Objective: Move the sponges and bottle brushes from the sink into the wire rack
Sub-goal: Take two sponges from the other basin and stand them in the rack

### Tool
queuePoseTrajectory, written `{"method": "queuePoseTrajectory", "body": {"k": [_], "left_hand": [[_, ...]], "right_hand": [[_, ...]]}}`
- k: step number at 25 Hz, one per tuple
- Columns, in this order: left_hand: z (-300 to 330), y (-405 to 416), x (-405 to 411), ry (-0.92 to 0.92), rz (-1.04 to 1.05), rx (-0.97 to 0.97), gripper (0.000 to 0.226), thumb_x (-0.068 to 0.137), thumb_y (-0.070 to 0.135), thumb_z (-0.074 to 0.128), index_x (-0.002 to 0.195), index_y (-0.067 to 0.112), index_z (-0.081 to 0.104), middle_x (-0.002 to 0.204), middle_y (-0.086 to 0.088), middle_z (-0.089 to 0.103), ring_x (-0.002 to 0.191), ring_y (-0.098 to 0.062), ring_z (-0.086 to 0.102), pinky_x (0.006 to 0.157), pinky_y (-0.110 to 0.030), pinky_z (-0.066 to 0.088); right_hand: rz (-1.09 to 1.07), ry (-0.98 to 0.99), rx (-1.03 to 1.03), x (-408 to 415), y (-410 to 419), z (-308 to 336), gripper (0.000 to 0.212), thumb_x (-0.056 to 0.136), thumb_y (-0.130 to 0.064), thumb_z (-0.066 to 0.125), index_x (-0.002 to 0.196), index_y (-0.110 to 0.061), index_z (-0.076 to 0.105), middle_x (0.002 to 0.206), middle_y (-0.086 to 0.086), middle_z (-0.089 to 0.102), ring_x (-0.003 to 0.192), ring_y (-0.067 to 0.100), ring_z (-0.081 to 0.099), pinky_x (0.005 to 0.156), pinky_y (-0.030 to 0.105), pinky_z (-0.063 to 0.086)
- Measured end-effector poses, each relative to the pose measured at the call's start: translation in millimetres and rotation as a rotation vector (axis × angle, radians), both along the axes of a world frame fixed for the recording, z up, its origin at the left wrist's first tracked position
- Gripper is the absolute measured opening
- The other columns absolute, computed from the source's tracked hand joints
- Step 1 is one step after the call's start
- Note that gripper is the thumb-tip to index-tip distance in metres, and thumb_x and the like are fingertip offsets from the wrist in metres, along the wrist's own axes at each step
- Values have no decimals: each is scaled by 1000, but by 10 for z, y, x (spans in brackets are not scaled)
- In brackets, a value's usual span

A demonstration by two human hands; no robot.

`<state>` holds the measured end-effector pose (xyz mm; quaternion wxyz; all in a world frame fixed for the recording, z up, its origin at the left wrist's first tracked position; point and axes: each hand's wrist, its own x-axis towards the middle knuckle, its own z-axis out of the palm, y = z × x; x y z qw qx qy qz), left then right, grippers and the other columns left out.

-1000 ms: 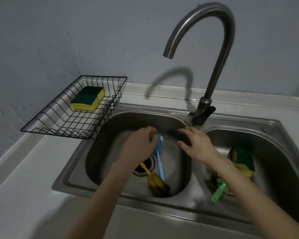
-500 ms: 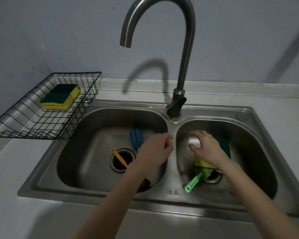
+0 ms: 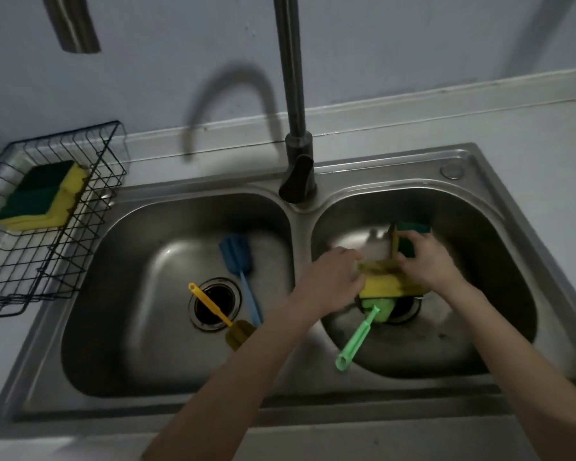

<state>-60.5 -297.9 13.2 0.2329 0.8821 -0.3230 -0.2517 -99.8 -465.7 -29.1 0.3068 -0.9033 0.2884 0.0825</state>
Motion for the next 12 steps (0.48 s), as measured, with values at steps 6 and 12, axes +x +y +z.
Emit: {"method": "queuePoseTrajectory", "body": {"k": [6, 12], "left_hand": [[-319, -351, 89, 55, -89, 33, 48, 83, 23, 55, 129, 13, 44, 131, -14, 51, 121, -30, 46, 98, -43, 42], [-624, -504, 29, 123, -174, 169, 63, 80, 26, 59, 135, 17, 30, 139, -13, 40, 128, -34, 35, 104, -49, 36]], "right_hand": [[-129, 134, 52, 149, -202, -236, 60, 87, -27, 53, 140, -14, 29, 141, 30, 28, 130, 46, 27, 108, 45, 29], [-176, 187, 19, 274, -159, -353, 61, 82, -28, 59, 133, -11, 32, 141, 25, 18, 125, 49, 26, 107, 50, 29]]}}
